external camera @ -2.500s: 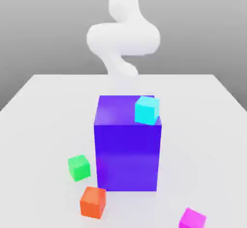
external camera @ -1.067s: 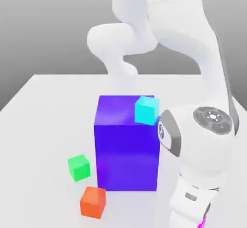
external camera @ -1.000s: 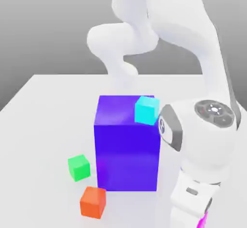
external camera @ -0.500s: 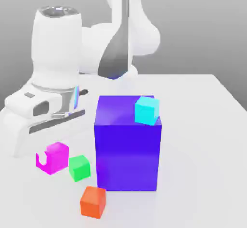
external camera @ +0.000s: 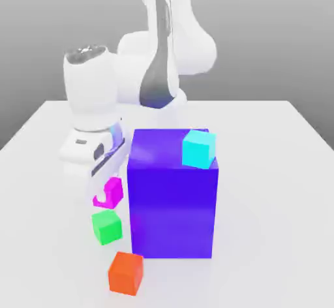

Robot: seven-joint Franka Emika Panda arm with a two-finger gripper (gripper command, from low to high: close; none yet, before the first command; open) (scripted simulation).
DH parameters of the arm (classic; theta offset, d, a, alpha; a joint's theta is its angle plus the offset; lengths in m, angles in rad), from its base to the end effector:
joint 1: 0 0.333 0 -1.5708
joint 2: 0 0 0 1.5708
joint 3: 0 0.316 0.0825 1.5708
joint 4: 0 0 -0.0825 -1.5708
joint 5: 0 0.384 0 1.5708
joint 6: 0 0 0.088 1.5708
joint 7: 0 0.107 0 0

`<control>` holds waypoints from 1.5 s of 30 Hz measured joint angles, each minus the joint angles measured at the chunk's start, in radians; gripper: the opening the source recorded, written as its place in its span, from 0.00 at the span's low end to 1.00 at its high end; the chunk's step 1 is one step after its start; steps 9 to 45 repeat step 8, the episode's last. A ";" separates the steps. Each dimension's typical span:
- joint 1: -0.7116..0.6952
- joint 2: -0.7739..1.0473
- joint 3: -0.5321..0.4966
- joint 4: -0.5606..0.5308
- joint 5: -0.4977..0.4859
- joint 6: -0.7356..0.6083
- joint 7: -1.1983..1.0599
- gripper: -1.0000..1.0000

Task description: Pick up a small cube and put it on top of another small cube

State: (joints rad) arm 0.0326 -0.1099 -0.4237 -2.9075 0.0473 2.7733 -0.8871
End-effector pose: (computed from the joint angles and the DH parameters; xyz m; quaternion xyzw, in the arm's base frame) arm 0.3147 -0.1252 0.2101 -0.9737 -0.2252 -0.0042 0.0350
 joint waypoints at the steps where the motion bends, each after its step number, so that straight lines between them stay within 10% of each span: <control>1: 0.018 0.020 -0.010 0.001 0.030 0.016 -0.021 0.00; 45: 0.048 0.146 -0.015 0.002 0.123 0.149 -0.086 0.00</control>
